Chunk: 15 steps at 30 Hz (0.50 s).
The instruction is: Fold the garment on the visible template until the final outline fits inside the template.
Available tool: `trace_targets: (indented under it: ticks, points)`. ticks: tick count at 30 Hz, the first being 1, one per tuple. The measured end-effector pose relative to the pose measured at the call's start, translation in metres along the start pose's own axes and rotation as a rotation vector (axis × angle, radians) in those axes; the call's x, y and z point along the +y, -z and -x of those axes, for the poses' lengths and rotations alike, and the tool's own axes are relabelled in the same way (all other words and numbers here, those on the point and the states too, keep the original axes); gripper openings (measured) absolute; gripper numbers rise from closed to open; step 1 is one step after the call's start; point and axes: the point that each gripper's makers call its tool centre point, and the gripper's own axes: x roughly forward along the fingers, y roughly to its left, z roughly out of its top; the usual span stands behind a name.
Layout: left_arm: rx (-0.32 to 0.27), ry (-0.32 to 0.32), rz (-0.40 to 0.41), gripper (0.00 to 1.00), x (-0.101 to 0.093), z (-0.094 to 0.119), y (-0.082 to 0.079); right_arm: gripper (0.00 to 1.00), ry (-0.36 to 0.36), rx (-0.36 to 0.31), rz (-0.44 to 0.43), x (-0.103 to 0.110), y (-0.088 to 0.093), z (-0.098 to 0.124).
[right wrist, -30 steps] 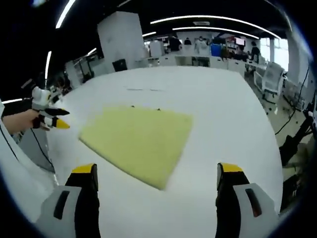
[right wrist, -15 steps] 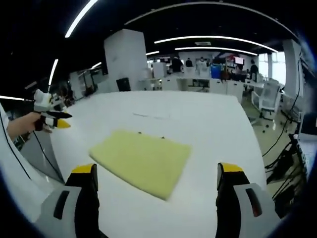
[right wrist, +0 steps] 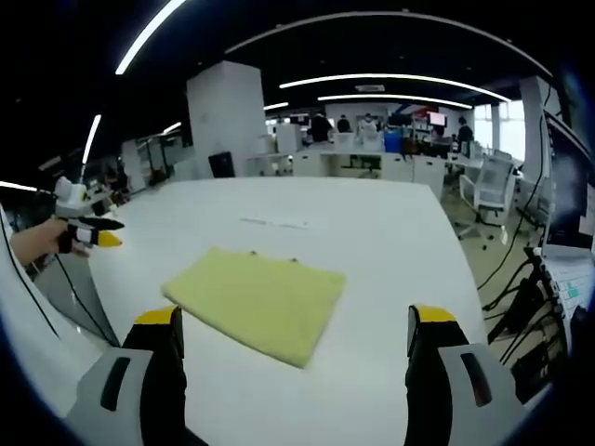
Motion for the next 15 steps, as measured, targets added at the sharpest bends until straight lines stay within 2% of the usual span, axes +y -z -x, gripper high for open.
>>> trace_targets:
  ticks: [7, 15]
  points:
    - [0.008, 0.015, -0.011, 1.00, -0.0041, -0.0024, 0.0012, 1.00, -0.004, -0.002, -0.010, 0.0059, 0.0033, -0.0031]
    - [0.014, 0.028, -0.014, 0.99, -0.0060, -0.0060, 0.0018, 1.00, 0.000, 0.002, -0.012, 0.0028, 0.0039, -0.0037]
